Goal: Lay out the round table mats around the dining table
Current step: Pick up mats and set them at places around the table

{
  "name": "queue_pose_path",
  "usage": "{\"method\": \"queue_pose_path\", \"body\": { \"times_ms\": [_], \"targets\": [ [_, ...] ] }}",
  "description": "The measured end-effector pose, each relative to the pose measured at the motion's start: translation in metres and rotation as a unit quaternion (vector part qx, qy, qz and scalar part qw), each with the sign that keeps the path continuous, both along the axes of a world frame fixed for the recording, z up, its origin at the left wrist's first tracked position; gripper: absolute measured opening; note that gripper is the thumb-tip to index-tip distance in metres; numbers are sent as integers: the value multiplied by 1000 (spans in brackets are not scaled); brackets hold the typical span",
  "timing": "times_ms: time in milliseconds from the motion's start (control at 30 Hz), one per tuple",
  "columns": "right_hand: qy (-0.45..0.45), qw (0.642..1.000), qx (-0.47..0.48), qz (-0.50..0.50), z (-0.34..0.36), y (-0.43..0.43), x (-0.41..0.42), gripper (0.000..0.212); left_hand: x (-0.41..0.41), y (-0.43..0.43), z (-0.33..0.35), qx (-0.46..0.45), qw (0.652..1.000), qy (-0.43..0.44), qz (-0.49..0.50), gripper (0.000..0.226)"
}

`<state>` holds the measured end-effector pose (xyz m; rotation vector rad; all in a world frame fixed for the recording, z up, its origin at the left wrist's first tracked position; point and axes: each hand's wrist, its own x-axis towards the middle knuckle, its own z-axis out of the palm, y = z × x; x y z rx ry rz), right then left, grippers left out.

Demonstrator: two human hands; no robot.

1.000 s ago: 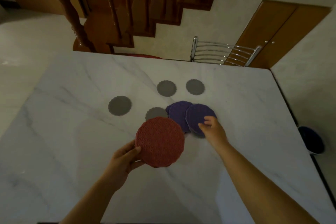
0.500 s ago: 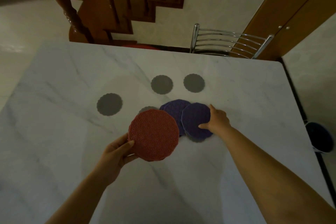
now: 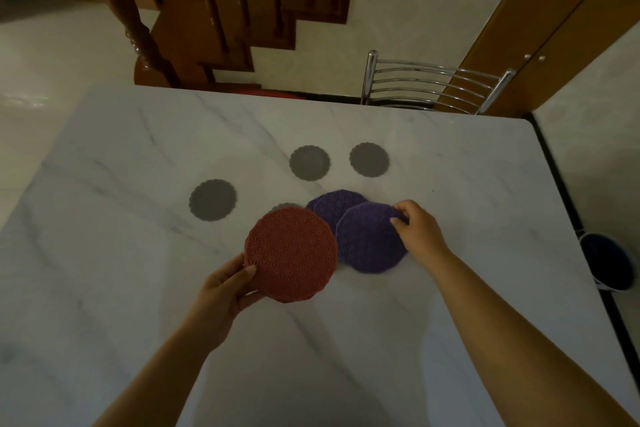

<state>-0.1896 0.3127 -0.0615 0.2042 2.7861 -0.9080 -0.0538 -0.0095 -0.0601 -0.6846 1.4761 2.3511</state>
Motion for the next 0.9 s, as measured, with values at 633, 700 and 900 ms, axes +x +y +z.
{"method": "queue_pose_path", "body": {
  "times_ms": [633,700,900],
  "targets": [
    [-40,914,-392,-99,53,-96,88,23,35,-16,16,45,999,25,-7,38],
    [6,932,-352,-83,49,-98,94,27,39,-16,17,54,998,32,-14,38],
    [-53,944,-325,-37,42,-105,113,23,44,-13,19,77,996,34,-39,39]
  ]
}}
